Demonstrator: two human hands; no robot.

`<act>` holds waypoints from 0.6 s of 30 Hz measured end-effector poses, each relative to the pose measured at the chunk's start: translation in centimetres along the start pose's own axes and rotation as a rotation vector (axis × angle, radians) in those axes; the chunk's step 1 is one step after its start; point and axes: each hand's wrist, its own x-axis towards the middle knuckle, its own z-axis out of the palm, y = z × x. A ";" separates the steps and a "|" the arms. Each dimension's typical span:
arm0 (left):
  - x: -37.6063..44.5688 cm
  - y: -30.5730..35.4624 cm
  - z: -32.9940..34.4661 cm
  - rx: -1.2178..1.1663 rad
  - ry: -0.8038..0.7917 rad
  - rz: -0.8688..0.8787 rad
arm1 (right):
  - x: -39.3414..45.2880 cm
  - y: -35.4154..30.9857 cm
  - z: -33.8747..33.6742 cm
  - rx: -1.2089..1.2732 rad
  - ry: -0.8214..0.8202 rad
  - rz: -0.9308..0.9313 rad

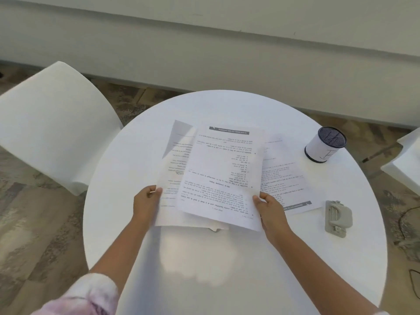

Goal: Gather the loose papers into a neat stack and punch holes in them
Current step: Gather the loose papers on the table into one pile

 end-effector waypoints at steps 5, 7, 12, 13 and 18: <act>-2.0 -2.0 2.1 0.083 -0.087 -0.005 | 0.7 0.7 0.3 -0.051 0.047 0.044; -2.2 -3.2 2.4 0.125 -0.123 -0.023 | 0.7 1.4 0.4 -0.098 0.050 0.042; -2.9 -3.8 2.9 0.044 -0.102 -0.154 | 0.9 2.7 0.5 -0.239 -0.008 0.016; -3.0 -3.6 2.9 0.029 -0.104 -0.169 | 1.1 2.9 0.5 -0.262 -0.035 0.022; -2.7 -3.6 2.9 0.005 -0.150 -0.217 | 1.8 3.0 -0.7 -0.599 0.028 -0.129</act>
